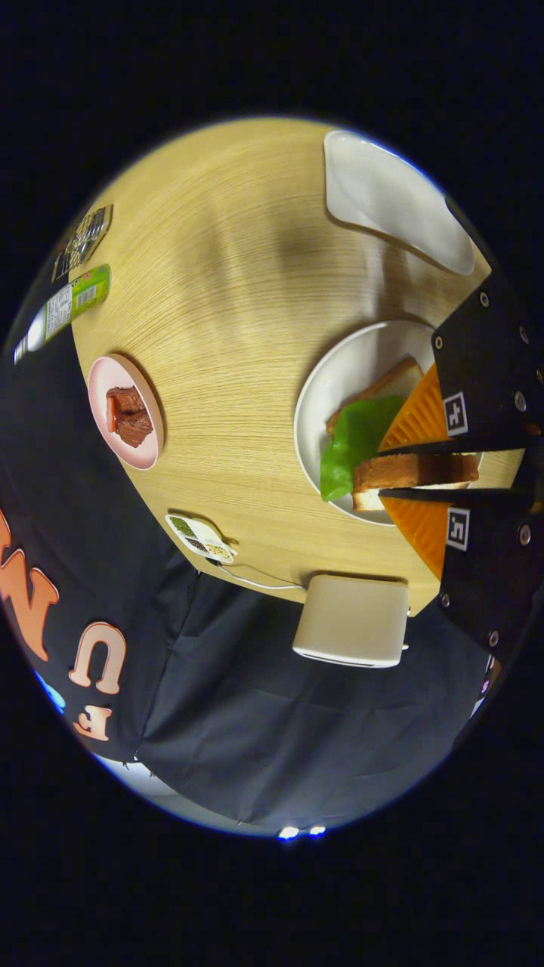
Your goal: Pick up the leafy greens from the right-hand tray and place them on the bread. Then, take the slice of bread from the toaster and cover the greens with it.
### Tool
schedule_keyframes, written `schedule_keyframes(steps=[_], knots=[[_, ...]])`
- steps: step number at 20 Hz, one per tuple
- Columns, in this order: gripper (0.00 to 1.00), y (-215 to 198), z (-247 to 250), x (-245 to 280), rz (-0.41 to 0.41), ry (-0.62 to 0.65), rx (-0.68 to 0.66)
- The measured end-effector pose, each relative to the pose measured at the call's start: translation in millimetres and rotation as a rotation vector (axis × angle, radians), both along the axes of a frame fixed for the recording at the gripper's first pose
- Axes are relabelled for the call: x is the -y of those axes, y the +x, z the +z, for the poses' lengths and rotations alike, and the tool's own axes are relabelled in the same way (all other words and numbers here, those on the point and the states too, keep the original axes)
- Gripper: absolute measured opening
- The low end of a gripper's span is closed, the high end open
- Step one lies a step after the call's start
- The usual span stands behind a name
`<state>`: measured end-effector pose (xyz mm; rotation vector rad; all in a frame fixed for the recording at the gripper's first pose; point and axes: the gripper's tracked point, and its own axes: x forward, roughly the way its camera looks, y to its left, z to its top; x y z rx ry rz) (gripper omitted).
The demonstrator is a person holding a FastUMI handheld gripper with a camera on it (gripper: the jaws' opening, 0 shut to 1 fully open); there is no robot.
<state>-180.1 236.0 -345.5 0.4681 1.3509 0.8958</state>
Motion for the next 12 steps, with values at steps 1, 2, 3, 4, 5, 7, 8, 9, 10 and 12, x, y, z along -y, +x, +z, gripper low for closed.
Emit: schedule_keyframes(steps=[1, 2, 3, 4, 5, 7, 8, 9, 10, 12], knots=[[0.28, 3, -2, 2, -0.007, -0.01, 0.015], [0.36, 6, -2, 6, -0.02, -0.017, 0.022], [0.48, 9, -2, 9, -0.033, -0.02, 0.032], [0.55, 12, 1, 11, -0.047, -0.015, 0.038], [0.6, 15, 5, 12, -0.062, -0.002, 0.039], [0.7, 19, 12, 15, -0.09, 0.018, 0.039], [0.73, 22, 14, 17, -0.101, 0.02, 0.044], [0.79, 26, 16, 20, -0.111, 0.024, 0.055], [0.82, 29, 19, 24, -0.121, 0.023, 0.061], [0.89, 36, 25, 31, -0.143, 0.021, 0.083]])
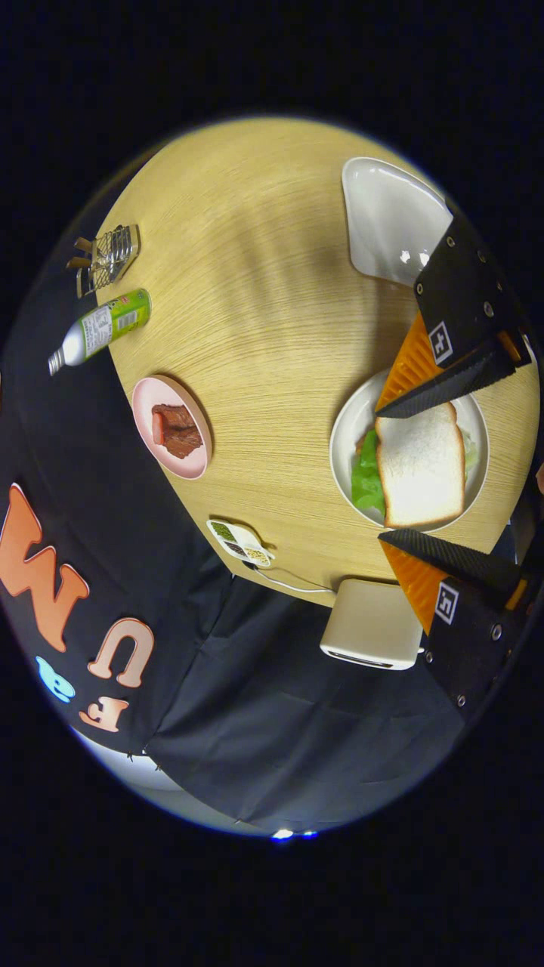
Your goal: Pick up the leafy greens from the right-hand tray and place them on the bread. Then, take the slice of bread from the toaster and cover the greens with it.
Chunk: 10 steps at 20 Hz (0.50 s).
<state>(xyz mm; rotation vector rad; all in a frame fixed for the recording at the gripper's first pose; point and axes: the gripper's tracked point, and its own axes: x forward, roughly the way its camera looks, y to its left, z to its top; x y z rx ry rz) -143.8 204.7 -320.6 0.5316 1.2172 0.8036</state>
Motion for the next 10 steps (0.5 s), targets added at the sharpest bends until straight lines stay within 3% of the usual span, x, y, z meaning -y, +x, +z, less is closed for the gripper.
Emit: schedule_keyframes(steps=[5, 10], knots=[[0.96, 32, 32, 23, -0.06, -0.006, 0.159], [0.96, 44, 78, 42, -0.04, -0.036, 0.354]])
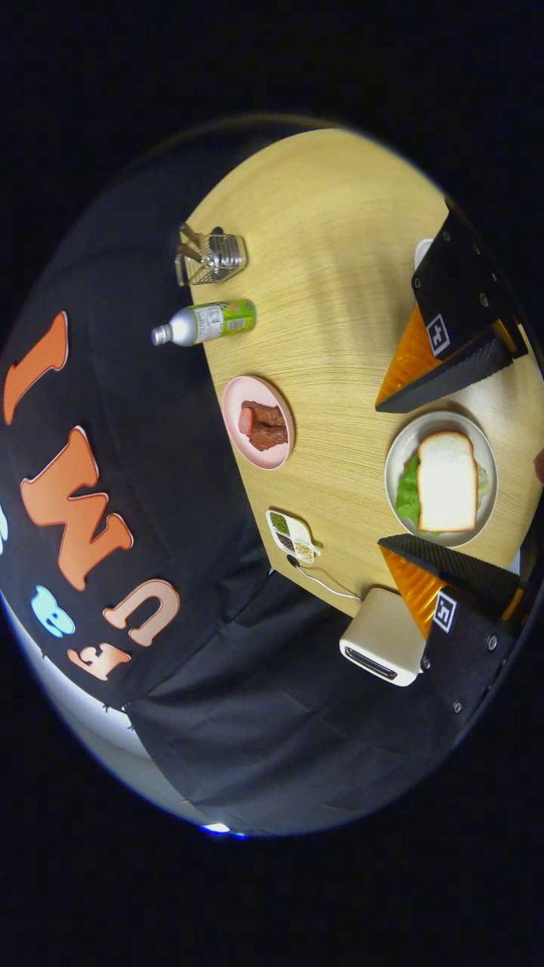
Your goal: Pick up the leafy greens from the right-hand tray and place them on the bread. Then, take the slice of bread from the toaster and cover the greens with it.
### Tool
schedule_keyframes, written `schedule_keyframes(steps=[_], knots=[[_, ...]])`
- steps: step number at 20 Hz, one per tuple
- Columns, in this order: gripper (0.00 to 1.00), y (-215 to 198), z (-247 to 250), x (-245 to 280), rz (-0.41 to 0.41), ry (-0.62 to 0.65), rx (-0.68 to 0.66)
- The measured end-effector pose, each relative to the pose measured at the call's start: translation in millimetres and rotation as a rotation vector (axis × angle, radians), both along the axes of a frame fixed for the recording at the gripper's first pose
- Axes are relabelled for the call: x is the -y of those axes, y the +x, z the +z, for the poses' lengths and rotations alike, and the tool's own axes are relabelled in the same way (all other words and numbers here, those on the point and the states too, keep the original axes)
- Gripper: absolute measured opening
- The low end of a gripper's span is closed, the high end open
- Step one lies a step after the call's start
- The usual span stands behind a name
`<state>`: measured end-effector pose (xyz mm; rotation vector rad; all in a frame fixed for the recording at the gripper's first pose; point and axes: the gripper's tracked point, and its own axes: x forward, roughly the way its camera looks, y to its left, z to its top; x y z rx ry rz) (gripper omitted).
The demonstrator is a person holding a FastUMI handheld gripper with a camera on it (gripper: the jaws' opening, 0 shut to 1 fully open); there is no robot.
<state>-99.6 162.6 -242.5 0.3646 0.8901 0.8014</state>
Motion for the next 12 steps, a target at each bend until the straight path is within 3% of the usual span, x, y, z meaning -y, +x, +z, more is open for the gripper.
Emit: schedule_keyframes(steps=[12], knots=[[0.98, 64, 183, 58, -0.19, -0.019, 0.502]])
